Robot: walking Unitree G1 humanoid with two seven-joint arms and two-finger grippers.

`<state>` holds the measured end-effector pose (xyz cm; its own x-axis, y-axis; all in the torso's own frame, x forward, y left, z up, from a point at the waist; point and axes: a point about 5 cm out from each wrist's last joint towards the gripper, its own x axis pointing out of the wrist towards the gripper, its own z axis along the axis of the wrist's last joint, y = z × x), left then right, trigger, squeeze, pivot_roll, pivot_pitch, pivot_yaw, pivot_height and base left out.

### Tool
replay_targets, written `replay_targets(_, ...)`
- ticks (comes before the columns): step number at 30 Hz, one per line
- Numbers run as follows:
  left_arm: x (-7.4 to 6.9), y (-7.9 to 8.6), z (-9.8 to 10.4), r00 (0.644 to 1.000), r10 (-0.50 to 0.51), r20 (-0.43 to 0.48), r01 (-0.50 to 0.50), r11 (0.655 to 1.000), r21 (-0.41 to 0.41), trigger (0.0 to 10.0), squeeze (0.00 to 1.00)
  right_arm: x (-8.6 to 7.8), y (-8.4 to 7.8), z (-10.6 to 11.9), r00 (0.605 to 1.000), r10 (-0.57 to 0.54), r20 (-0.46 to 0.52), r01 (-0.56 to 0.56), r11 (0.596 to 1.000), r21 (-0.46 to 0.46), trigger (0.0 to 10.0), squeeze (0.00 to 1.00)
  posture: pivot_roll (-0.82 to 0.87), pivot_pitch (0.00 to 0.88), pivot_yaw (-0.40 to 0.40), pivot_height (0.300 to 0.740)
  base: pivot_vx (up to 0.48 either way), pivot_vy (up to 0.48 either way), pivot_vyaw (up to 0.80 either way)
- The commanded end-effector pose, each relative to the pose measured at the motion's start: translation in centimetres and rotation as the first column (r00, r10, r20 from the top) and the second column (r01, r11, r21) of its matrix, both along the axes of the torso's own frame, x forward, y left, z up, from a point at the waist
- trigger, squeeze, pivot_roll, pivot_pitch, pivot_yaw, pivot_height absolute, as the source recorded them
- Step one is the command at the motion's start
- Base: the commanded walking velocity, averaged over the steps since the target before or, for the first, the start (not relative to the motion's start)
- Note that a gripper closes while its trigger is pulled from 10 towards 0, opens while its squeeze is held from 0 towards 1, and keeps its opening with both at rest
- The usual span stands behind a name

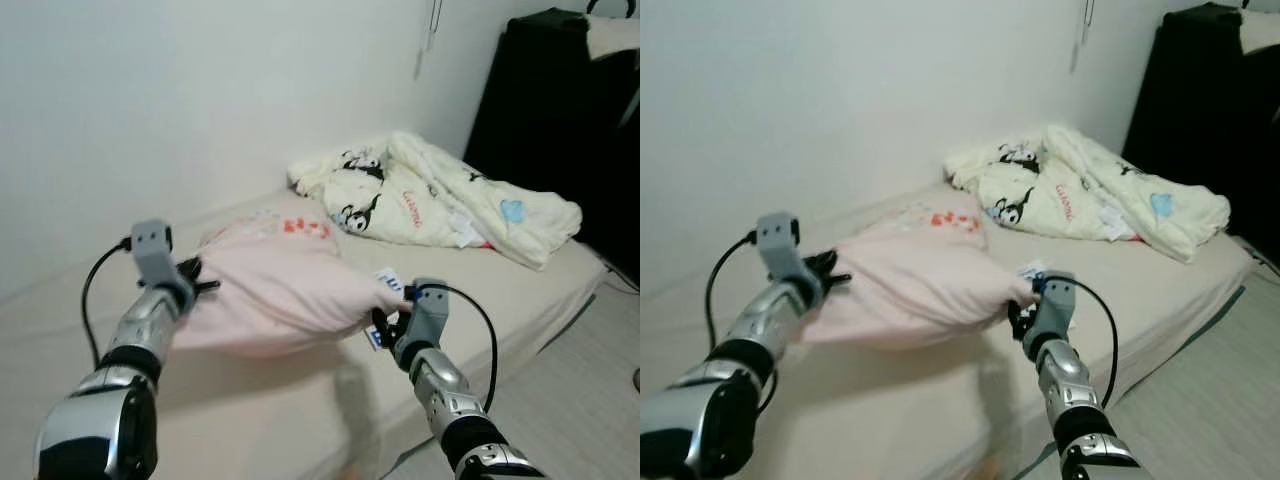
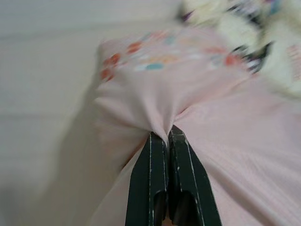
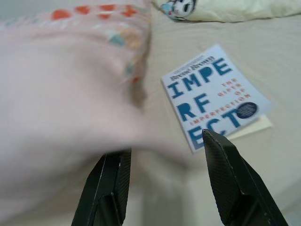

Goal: Clean up the room

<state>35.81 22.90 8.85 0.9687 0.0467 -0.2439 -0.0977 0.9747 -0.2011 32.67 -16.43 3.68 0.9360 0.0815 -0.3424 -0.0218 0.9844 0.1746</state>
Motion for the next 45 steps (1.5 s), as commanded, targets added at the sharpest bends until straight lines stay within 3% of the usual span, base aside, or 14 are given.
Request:
replay_targets(1, -0.3, 1.6, 0.3, 0.999, 0.050, 0.012, -0.050, 0.998, 0.049, 0.0, 0.00, 0.0, 0.3, -0.1, 1.000, 0.005, 0.002, -0.005, 1.000, -0.004, 10.0, 0.00, -0.09, 0.000, 0.052, 0.740, 0.000, 0.000, 0.00)
replay_targets(4, -1.2, 1.6, -1.2, 0.996, 0.079, -0.045, -0.077, 0.996, 0.045, 0.0, 0.00, -0.1, 0.3, -0.2, 1.000, 0.014, 0.006, -0.014, 1.000, -0.024, 10.0, 0.00, -0.09, 0.000, 0.053, 0.740, 0.000, 0.000, 0.00)
replay_targets(8, -1.7, -0.3, -2.9, 0.996, 0.027, -0.081, -0.028, 1.000, -0.004, 0.0, 0.00, -0.8, -0.1, -1.3, 0.999, 0.014, -0.048, -0.018, 0.997, -0.074, 10.0, 0.00, -0.08, 0.000, 0.052, 0.740, 0.000, 0.000, 0.60)
replay_targets(9, -1.8, -1.2, -3.2, 0.996, -0.002, -0.086, 0.001, 1.000, -0.015, 1.1, 0.00, -0.9, -0.2, -1.5, 0.998, 0.010, -0.060, -0.015, 0.997, -0.079, 10.0, 0.00, -0.07, 0.000, 0.051, 0.740, 0.000, 0.000, 0.79)
replay_targets(11, -1.8, -1.8, -3.4, 0.996, -0.020, -0.088, 0.019, 1.000, -0.018, 1.1, 0.00, -1.0, -0.3, -1.6, 0.998, 0.007, -0.065, -0.012, 0.997, -0.080, 10.0, 0.00, -0.07, 0.000, 0.051, 0.740, 0.000, 0.000, 0.79)
replay_targets(12, -1.8, -2.4, -3.6, 0.995, -0.038, -0.090, 0.036, 0.999, -0.021, 10.0, 0.00, -1.0, -0.3, -1.6, 0.998, 0.004, -0.065, -0.010, 0.997, -0.079, 10.0, 0.00, -0.08, 0.000, 0.052, 0.740, 0.000, 0.000, 0.79)
replay_targets(15, -1.9, -4.1, -4.1, 0.994, -0.063, -0.094, 0.060, 0.998, -0.037, 10.0, 0.00, -0.7, -0.1, -1.3, 0.999, 0.013, -0.050, -0.017, 0.997, -0.072, 10.0, 0.00, -0.08, 0.000, 0.055, 0.740, 0.000, 0.000, 0.79)
replay_targets(21, -1.8, -5.5, -4.1, 0.990, -0.101, -0.095, 0.101, 0.995, -0.006, 10.0, 0.00, -0.4, 0.0, -0.9, 0.999, 0.022, -0.031, -0.024, 0.997, -0.069, 10.0, 0.00, -0.09, 0.000, 0.058, 0.740, 0.000, 0.000, 0.79)
replay_targets(25, -1.8, -5.6, -4.2, 0.988, -0.114, -0.101, 0.117, 0.993, 0.023, 10.0, 0.00, -0.4, 0.1, -0.9, 0.999, 0.026, -0.029, -0.028, 0.997, -0.072, 10.0, 0.00, -0.09, 0.000, 0.059, 0.740, 0.000, 0.000, 0.79)
replay_targets(28, -2.5, -5.7, -5.0, 0.978, -0.148, -0.145, 0.164, 0.981, 0.107, 10.0, 0.00, -0.5, 0.1, -1.1, 0.999, 0.030, -0.041, -0.034, 0.996, -0.087, 10.0, 0.00, -0.09, 0.000, 0.062, 0.740, 0.000, 0.000, 0.79)
replay_targets(32, -3.2, -5.5, -6.0, 0.970, -0.153, -0.188, 0.176, 0.977, 0.116, 10.0, 0.00, -1.0, 0.0, -1.8, 0.997, 0.031, -0.076, -0.039, 0.994, -0.103, 10.0, 0.00, -0.09, 0.000, 0.063, 0.740, 0.000, 0.000, 0.79)
replay_targets(34, -3.9, -5.4, -6.9, 0.961, -0.157, -0.228, 0.189, 0.974, 0.128, 10.0, 0.00, -1.7, -0.2, -2.6, 0.992, 0.029, -0.124, -0.043, 0.992, -0.118, 10.0, 0.00, -0.09, 0.000, 0.063, 0.740, 0.000, 0.000, 0.79)
replay_targets(37, -6.4, -5.0, -9.5, 0.928, -0.139, -0.347, 0.200, 0.968, 0.149, 10.0, 0.00, -4.1, -1.2, -5.2, 0.965, 0.001, -0.263, -0.040, 0.989, -0.143, 10.0, 0.00, -0.09, 0.000, 0.062, 0.740, 0.000, 0.000, 0.79)
replay_targets(45, -9.1, -4.4, -11.9, 0.892, -0.102, -0.441, 0.175, 0.976, 0.128, 10.0, 0.00, -6.9, -2.1, -7.5, 0.926, -0.048, -0.374, -0.005, 0.990, -0.139, 10.0, 0.00, -0.09, 0.000, 0.055, 0.740, 0.000, 0.000, 0.79)
